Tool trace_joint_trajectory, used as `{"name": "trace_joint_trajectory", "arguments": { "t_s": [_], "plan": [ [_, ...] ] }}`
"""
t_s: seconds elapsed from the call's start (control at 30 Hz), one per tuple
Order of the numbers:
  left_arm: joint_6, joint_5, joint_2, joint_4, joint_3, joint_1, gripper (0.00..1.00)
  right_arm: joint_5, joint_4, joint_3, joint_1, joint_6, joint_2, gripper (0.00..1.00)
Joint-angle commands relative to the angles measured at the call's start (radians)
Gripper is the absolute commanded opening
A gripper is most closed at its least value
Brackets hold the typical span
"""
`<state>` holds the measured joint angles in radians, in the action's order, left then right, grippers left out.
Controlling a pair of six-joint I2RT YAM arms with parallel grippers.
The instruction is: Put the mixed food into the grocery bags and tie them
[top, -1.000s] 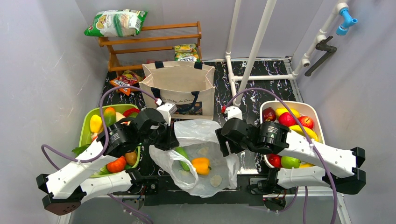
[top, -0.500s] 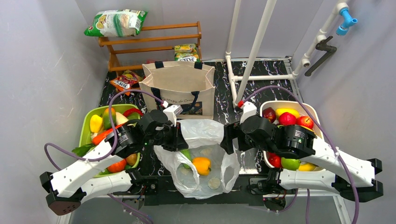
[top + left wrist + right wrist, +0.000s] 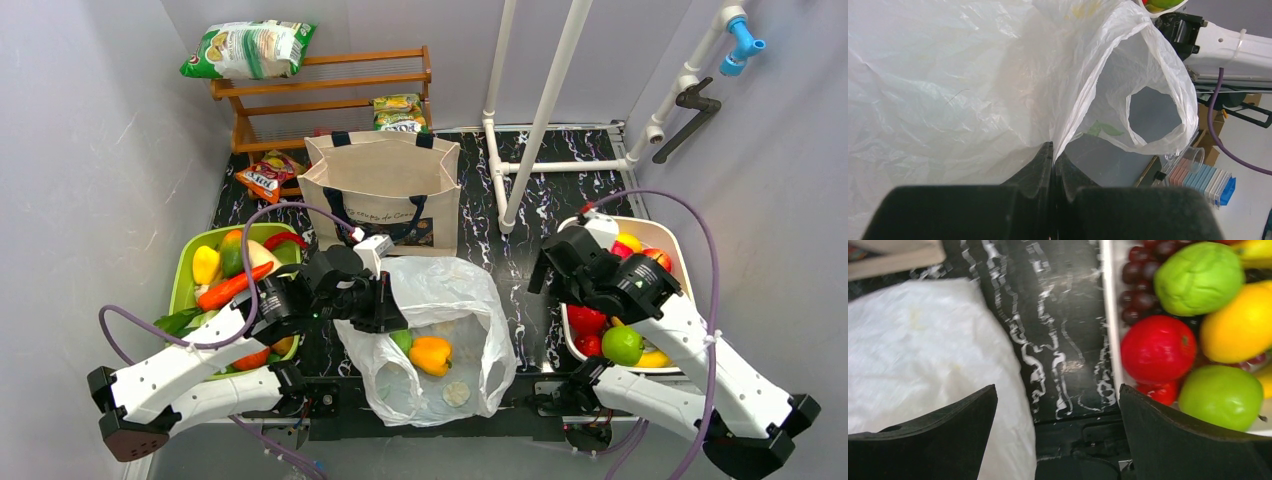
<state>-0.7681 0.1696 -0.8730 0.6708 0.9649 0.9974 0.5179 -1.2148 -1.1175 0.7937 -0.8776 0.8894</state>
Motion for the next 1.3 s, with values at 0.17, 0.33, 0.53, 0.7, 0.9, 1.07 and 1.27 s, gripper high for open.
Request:
{"name": "trace_joint_trajectory", "arguments": {
  "t_s": [0.17,0.33,0.53,0.7,0.9,1.07,1.27],
  "plan": [
    [-0.017,0.006,0.037,-0.011,-0.029,0.016,0.0,0.101,-0.025,0.166,-0.228,-0.147,-0.168,0.98],
    [-0.015,0.01,0.037,-0.013,-0.032,0.019,0.0,0.11,0.016,0.224,-0.301,-0.19,-0.185,0.98],
    [-0.018,0.008,0.052,-0.013,-0.04,0.021,0.0,0.07,0.085,0.289,-0.407,-0.196,-0.194,0.98],
    [-0.024,0.004,0.069,-0.014,-0.054,0.021,0.0,-0.037,0.189,0.381,-0.51,-0.155,-0.208,0.98],
    [-0.027,0.001,0.081,-0.015,-0.063,0.023,0.0,-0.101,0.243,0.462,-0.581,-0.121,-0.2,0.98],
    [-0.025,0.002,0.07,-0.016,-0.059,0.023,0.0,-0.141,0.308,0.506,-0.617,-0.104,-0.188,0.98],
    [-0.026,0.006,0.06,-0.023,-0.055,0.024,0.0,-0.132,0.326,0.515,-0.66,-0.09,-0.145,0.96]
  ]
}}
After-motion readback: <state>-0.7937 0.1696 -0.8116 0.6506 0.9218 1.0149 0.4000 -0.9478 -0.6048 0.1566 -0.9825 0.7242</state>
